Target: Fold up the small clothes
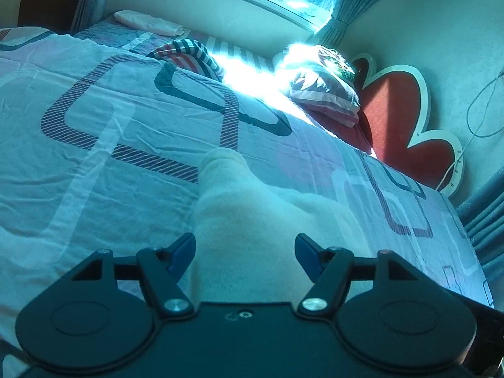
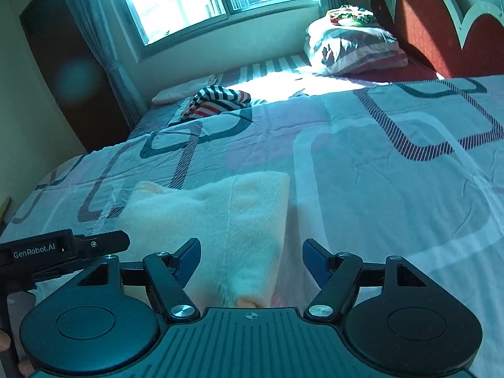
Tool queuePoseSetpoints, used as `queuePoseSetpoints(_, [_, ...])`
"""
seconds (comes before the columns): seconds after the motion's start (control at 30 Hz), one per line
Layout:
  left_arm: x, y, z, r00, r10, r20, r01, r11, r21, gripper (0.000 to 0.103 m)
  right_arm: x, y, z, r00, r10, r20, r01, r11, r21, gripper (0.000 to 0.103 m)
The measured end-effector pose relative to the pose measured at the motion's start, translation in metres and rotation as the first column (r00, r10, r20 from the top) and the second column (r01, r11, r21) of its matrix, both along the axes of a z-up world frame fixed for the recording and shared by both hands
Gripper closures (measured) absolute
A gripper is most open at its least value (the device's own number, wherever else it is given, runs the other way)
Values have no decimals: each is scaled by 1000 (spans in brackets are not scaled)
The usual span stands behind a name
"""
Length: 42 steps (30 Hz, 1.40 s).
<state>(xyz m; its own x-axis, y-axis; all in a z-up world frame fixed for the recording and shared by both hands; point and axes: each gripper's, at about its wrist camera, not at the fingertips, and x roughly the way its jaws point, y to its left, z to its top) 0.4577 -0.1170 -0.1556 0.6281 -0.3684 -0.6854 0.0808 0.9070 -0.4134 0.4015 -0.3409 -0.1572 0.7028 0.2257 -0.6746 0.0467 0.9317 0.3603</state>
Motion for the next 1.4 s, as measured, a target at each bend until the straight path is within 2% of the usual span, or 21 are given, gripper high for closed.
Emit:
queuePoseSetpoints(0.03, [8, 2, -4, 1000, 16, -10, -16, 1000, -4, 38, 6, 3, -1, 1000, 1, 11, -1, 1000, -19, 32])
queuePoseSetpoints(0.1, [20, 6, -10, 999, 44, -19, -44, 999, -15, 42, 22, 8, -3, 1000, 9, 21, -7, 999, -52, 55])
queuePoseSetpoints(0.2, [34, 12, -20, 997, 73, -40, -74, 997, -34, 45, 47, 13, -16, 1000, 18, 7, -18, 997, -78, 62])
queuePoseSetpoints(0.27, [39, 15, -31, 995, 77, -71, -79, 996, -36, 44, 57, 20, -28, 999, 40, -15, -41, 993, -108, 63])
queuePoseSetpoints(0.33, [36, 14, -36, 997, 69, -44, -70, 997, -25, 44, 63, 27, -45, 997, 60, -50, -66, 988, -141, 63])
queuePoseSetpoints(0.37, [35, 13, -35, 997, 62, -36, -63, 998, -11, 44, 62, 26, -49, 998, 54, -38, -59, 989, -137, 62])
queuePoseSetpoints(0.47, [38, 12, -28, 996, 72, -47, -73, 997, -17, 45, 63, 23, -41, 998, 59, -24, -62, 990, -126, 62])
queuePoseSetpoints(0.57, [43, 2, -19, 998, 57, 16, -58, 997, 51, 45, 66, 32, -30, 997, 70, 43, -61, 982, -181, 62])
queuePoseSetpoints(0.67, [61, -1, -31, 996, 72, -48, -69, 996, 54, 43, 81, 39, -44, 997, 74, -5, -73, 978, -195, 62])
queuePoseSetpoints(0.77, [61, -5, -31, 998, 58, -21, -56, 994, 94, 43, 86, 35, -53, 997, 70, -17, -72, 983, -171, 61])
queuePoseSetpoints(0.93, [54, -4, -27, 998, 55, -24, -52, 993, 107, 42, 80, 27, -43, 997, 66, -32, -70, 987, -142, 61])
queuePoseSetpoints(1.13, [35, -3, -13, 998, 58, -6, -56, 991, 118, 42, 56, 19, -20, 998, 58, 6, -57, 993, -101, 61])
queuePoseSetpoints(1.4, [-2, -12, 2, 1000, 1, 18, -4, 989, 149, 43, 18, 18, -6, 997, 68, 27, -65, 994, -82, 61])
